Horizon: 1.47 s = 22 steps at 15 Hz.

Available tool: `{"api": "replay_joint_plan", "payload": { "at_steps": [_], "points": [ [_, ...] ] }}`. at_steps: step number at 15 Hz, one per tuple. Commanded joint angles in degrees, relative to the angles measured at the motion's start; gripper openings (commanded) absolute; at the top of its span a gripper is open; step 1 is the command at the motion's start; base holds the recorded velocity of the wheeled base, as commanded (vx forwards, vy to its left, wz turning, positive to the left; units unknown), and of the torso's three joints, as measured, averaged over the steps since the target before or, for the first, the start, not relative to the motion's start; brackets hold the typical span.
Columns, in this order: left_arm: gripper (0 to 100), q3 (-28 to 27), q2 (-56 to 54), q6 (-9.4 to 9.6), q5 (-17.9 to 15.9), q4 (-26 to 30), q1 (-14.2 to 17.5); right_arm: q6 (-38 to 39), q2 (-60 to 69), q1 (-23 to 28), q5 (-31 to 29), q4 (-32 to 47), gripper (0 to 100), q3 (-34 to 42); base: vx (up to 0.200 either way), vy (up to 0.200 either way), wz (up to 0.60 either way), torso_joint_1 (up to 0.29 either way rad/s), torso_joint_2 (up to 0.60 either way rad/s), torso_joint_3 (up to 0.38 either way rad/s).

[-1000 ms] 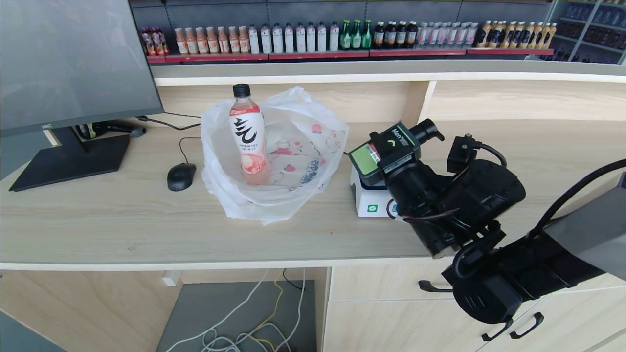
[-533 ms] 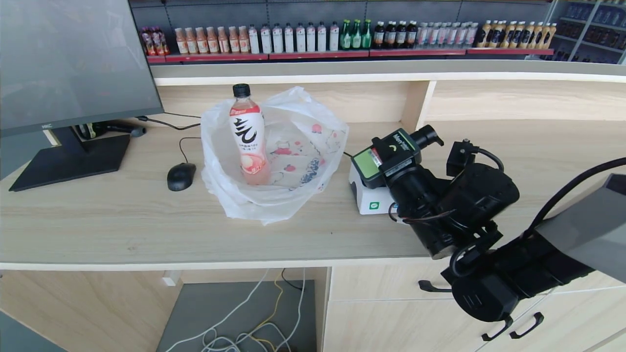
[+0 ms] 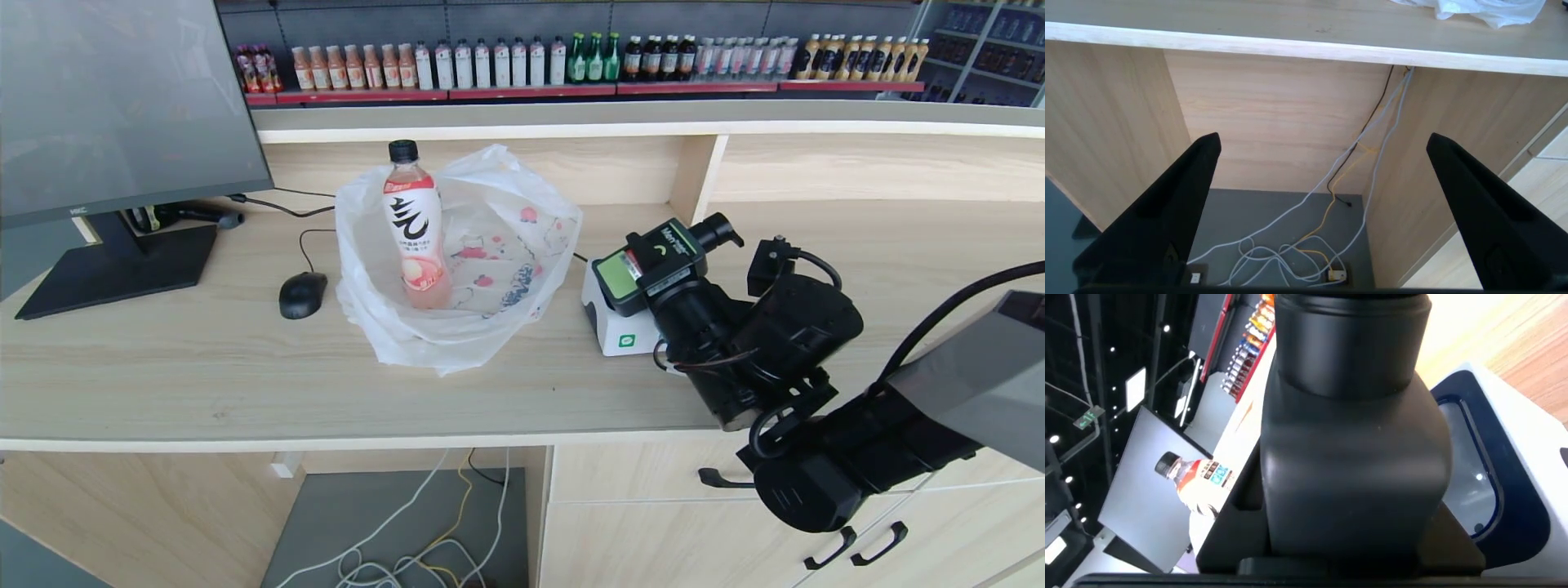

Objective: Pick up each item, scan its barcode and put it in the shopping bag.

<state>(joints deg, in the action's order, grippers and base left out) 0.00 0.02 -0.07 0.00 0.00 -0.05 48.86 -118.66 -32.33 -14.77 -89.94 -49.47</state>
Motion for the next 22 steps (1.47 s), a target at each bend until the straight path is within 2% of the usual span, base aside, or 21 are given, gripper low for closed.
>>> {"api": "replay_joint_plan", "payload": {
  "at_steps": [1,22],
  "points": [
    [100,0.0,0.0,-0.01,0.0,0.0,0.0,0.0,0.0,0.0,0.0,-0.1,0,0.1,0.000,0.000,0.00,0.000,0.00,0.000],
    [100,0.0,0.0,-0.01,0.0,0.0,0.0,-1.6,1.4,0.3,0.2,-0.1,0,0.2,0.000,0.000,0.00,0.000,0.00,0.000]
  ]
}}
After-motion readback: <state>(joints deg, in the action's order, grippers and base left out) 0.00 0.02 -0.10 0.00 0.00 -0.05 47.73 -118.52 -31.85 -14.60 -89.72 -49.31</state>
